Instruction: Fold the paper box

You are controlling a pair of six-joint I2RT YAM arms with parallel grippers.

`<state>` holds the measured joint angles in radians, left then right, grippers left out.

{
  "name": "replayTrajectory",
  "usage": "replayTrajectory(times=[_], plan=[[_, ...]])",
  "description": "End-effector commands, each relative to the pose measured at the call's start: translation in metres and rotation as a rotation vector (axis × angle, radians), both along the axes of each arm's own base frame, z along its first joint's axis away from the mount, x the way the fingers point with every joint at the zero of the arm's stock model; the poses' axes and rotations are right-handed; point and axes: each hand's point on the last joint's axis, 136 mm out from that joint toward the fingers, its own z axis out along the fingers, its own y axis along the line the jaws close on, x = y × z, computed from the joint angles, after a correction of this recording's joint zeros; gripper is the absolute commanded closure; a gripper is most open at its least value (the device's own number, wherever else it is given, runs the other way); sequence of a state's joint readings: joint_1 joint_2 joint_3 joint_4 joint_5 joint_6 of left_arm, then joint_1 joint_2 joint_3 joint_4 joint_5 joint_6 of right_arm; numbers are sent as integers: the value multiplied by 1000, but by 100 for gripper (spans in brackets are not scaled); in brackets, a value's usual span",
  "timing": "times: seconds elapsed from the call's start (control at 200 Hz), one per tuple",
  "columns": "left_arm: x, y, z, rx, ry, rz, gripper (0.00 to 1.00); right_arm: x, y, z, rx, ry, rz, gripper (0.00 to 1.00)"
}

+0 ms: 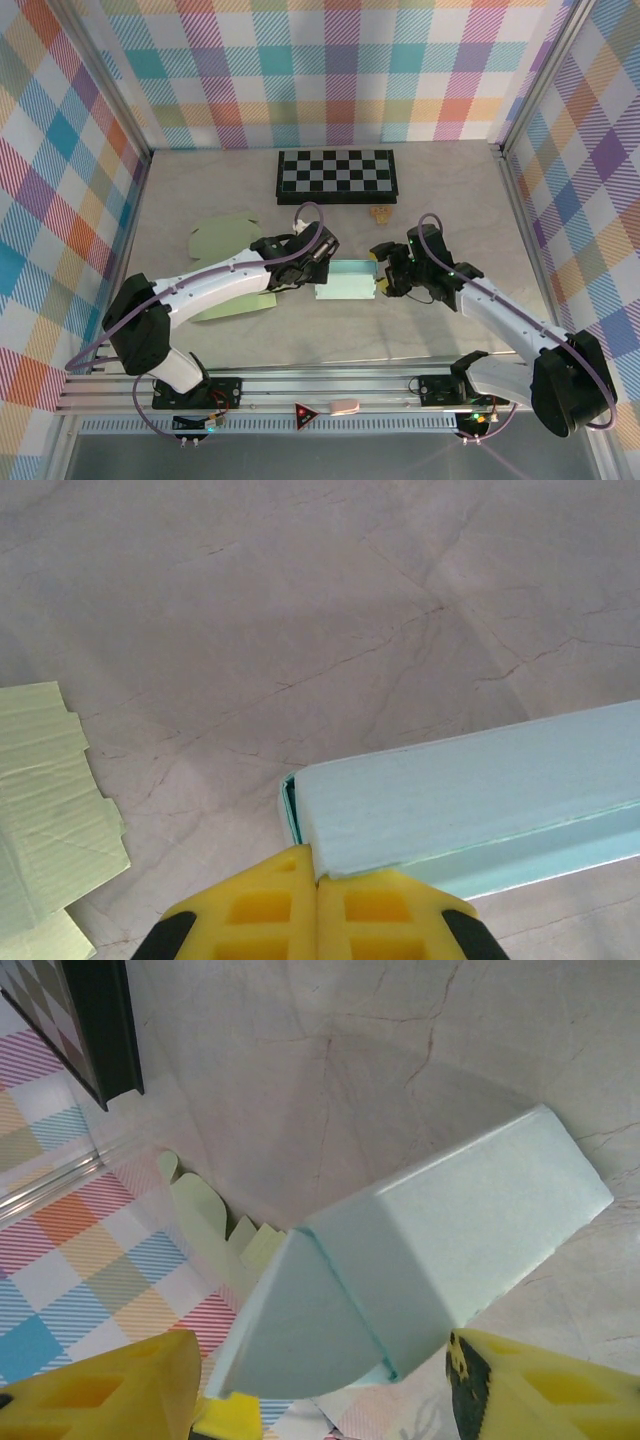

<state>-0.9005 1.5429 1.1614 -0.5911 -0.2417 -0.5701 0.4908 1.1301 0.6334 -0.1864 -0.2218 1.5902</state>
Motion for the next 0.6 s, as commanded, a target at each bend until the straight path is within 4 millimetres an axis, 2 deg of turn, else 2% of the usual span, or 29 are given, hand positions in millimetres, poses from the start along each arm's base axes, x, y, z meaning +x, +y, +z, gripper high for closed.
replayTrajectory(times=[0.0,0.145,0.345,0.535,0.595], plan=[[-3,0,9,-26,-26,11,100,5,1,2,35,-26,-25,34],[-4,-1,8,-25,-28,13,100,9,2,12,40,-41,-27,32],[-4,-3,9,-27,-32,15,100,6,1,-4,64,10,-61,42],[-6,-3,10,-36,-31,15,100,4,-1,-9,48,19,-65,51],[-8,-2,12,-45,-28,20,87,3,-1,-12,44,26,-61,52]])
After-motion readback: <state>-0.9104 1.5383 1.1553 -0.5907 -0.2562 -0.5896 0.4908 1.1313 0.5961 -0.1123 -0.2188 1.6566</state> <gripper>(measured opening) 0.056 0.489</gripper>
